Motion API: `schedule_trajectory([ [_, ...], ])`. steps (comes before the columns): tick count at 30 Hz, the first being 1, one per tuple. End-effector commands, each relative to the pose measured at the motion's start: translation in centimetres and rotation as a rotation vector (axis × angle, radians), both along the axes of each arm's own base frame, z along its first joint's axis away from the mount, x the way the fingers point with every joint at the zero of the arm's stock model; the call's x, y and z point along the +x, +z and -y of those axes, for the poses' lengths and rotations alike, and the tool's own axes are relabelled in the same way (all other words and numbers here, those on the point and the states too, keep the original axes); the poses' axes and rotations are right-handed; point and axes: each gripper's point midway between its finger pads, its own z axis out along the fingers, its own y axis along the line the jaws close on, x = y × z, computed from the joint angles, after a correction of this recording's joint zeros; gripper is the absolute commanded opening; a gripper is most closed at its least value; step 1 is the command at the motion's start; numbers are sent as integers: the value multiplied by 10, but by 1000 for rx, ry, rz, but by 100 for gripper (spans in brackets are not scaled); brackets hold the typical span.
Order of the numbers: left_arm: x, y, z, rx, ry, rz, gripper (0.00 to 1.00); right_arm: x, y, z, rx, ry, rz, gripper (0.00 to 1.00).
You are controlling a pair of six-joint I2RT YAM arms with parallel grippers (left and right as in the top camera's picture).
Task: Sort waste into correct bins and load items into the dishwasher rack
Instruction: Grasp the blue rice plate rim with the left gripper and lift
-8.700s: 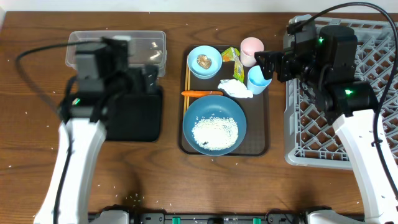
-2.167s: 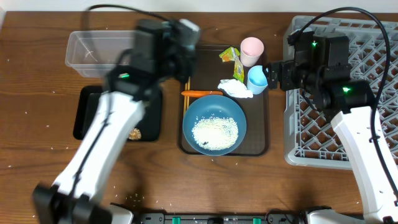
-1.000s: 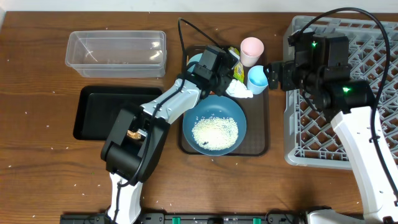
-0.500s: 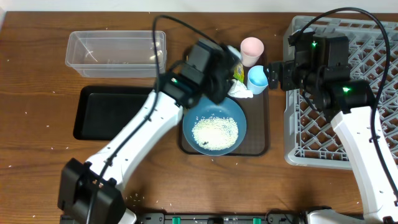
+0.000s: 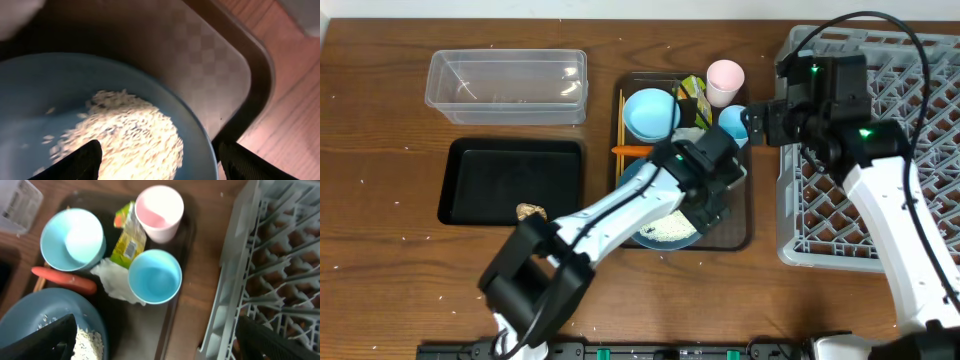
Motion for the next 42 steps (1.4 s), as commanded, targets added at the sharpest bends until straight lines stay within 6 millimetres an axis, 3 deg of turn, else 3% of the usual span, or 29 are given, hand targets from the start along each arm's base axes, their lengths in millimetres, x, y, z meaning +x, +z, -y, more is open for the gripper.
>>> schedule_trajectory([
  [1,-7,-22,0,50,-9,-26,76,1,-7,-3,-7,3,-27,89],
  [4,-7,-26,0,64,-12,-21,76,2,-8,0,-12,-5,-26,83],
  [7,-7,-26,1,62,-12,-19,76,7,5,9,-4,-38,22,82],
  [15,-3,-29,3,60,-8,-7,75,8,60,85,123,-376,165,82],
  [21,1,-35,7,51,-7,1,68,-4,66,128,136,-506,171,82],
  [33,4,-38,10,42,-3,9,52,-9,61,131,133,-518,147,82],
  [42,15,-38,6,64,79,45,45,-10,60,131,131,-518,138,84],
])
